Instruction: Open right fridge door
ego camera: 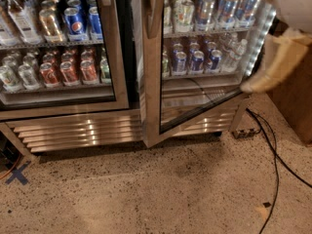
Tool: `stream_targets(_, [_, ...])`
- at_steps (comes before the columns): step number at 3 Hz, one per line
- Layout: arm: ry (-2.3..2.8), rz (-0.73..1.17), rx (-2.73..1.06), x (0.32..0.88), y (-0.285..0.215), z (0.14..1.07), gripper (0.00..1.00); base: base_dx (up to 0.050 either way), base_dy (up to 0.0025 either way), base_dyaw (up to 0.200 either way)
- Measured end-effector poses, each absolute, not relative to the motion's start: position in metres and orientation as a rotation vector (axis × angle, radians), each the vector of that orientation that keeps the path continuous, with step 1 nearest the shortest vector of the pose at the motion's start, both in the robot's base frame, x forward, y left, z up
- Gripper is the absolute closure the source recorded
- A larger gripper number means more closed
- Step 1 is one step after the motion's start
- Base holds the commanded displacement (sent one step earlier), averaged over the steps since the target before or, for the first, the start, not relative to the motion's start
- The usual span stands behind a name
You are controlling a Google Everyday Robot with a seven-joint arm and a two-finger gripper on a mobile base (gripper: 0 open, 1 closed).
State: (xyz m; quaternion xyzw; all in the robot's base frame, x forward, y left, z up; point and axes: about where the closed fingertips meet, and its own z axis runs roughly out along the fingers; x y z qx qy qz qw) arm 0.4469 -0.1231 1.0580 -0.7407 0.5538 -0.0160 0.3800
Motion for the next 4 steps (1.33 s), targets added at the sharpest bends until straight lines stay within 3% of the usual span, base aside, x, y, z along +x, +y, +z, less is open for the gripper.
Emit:
stream_targets(1, [1.567, -0.064, -1.831, 0.408, -0.136, 1.055, 0.00, 0.000, 0.00000, 0.000])
stream_targets(3, [1.521, 0.012, -1.905, 0.417, -0.124, 1.050, 0.00, 0.000, 0.00000, 0.000])
stream_targets(4, [1.403, 0.235, -2.077, 0.414, -0.068, 1.026, 0.00, 0.000, 0.00000, 0.000])
